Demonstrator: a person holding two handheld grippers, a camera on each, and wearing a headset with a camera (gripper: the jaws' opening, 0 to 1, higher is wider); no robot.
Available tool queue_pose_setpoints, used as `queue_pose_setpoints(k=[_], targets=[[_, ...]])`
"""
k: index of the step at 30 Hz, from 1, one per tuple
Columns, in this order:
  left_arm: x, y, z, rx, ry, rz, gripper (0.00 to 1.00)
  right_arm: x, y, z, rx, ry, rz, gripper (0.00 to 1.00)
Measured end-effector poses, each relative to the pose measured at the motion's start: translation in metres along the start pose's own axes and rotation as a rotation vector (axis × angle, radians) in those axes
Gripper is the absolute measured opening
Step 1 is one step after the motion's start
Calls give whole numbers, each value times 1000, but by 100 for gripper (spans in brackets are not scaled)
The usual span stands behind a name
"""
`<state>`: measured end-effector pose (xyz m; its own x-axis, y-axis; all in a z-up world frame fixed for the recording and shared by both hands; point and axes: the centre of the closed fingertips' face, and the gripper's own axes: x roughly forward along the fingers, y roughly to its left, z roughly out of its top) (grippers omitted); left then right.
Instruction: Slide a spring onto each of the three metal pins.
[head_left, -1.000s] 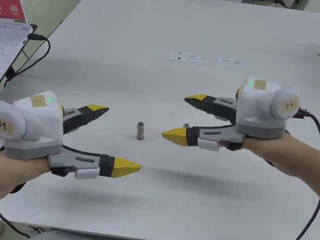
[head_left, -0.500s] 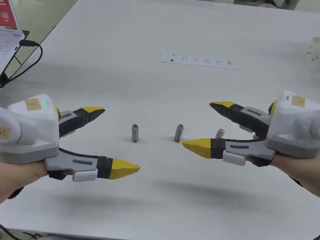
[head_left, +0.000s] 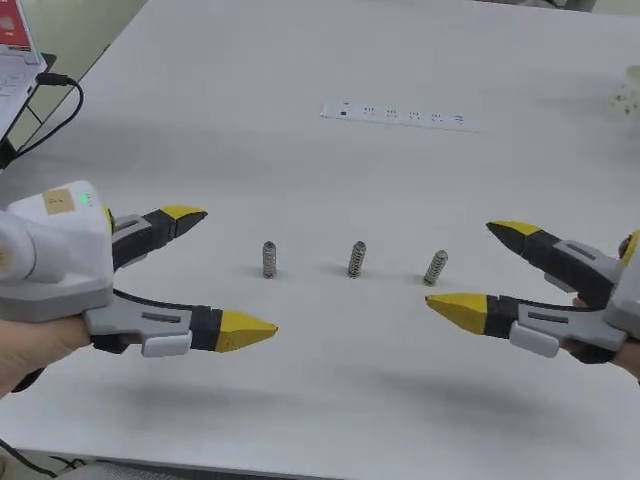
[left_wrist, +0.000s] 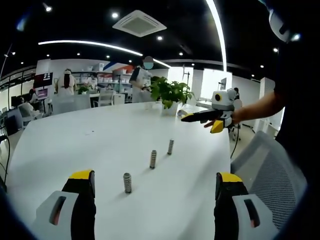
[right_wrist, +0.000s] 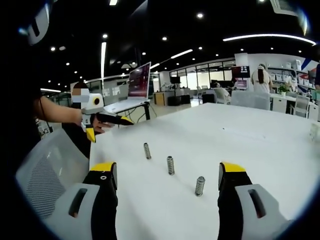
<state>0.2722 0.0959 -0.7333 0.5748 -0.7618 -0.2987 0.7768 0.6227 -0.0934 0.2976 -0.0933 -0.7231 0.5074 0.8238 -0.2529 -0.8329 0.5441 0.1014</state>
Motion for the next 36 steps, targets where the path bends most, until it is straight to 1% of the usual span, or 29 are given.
queue_pose_setpoints(k=[4, 7, 9, 11, 17, 21, 26, 32, 36], targets=[[0, -1, 0, -3, -1, -2, 98, -9, -2, -4, 6, 9, -12, 84], [-1, -2, 1, -3, -3, 1, 98, -12, -4, -7, 12, 16, -28, 85], [-2, -3, 2, -2, -8, 3, 98, -14, -3, -10, 20, 22, -26, 85], [-4, -3, 0, 0, -4, 4, 98, -17, -1, -14, 21, 34, -25, 85], [-10, 0, -5, -15, 1, 22, 98, -27, -3, -16, 35, 33, -39, 85], [-10, 0, -4, -21, -2, 24, 98, -29, -6, -17, 34, 40, -45, 85], [-8, -2, -4, -29, -10, 26, 98, -26, -5, -17, 36, 44, -42, 85], [-13, -3, -12, -44, 0, 37, 98, -29, -3, -29, 54, 60, -48, 85], [-17, 0, -14, -49, 4, 48, 98, -30, -5, -29, 59, 59, -58, 85]])
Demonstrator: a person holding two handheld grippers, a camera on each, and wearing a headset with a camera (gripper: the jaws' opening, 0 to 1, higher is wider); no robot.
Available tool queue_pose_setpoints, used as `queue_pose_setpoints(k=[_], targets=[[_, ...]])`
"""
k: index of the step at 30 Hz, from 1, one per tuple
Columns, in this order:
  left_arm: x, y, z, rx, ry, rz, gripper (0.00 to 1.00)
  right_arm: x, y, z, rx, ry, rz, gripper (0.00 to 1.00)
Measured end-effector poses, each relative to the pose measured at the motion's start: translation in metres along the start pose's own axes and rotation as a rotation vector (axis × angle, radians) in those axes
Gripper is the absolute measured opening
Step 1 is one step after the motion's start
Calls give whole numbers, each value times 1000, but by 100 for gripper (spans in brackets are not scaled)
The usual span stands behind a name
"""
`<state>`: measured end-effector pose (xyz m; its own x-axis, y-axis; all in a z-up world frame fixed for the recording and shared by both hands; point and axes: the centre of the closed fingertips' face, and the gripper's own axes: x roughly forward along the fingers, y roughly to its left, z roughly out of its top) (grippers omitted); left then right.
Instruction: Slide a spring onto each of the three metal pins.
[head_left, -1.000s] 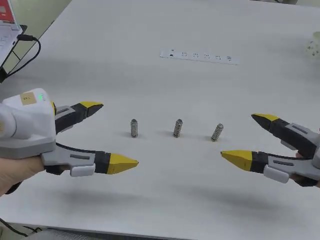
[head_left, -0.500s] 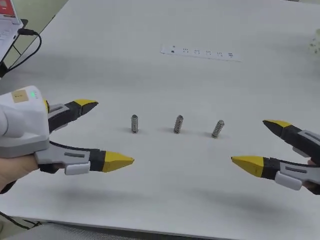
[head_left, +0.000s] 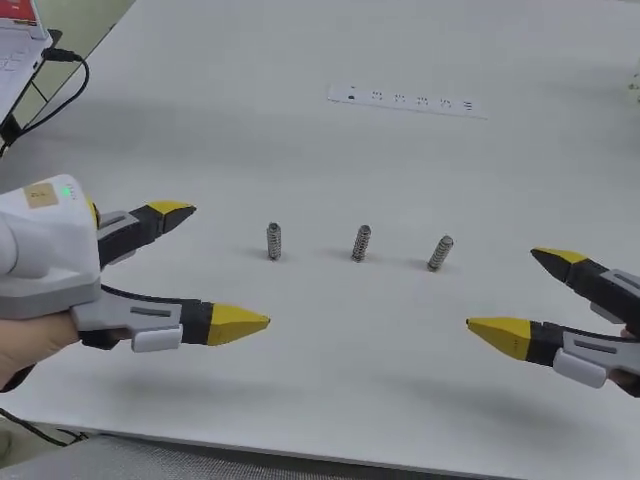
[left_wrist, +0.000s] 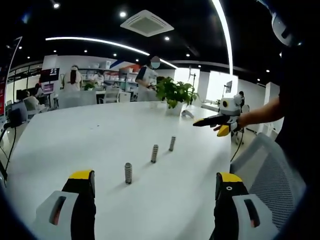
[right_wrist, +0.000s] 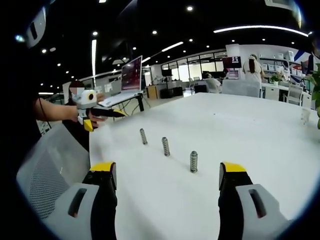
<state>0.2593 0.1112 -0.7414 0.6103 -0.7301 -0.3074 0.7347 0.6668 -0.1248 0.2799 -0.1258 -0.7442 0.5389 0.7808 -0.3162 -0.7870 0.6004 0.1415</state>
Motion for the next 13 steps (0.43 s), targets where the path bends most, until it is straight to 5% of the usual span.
queue_pose_setpoints(k=[6, 10, 13], targets=[[2, 2, 1, -3, 2, 12, 98, 2, 0, 4, 6, -14, -4, 84], [6, 0, -8, -7, 37, 10, 98, 3, 5, -13, 26, 42, 16, 84], [5, -1, -5, -13, 29, 6, 98, 3, 7, -13, 26, 38, 21, 84]])
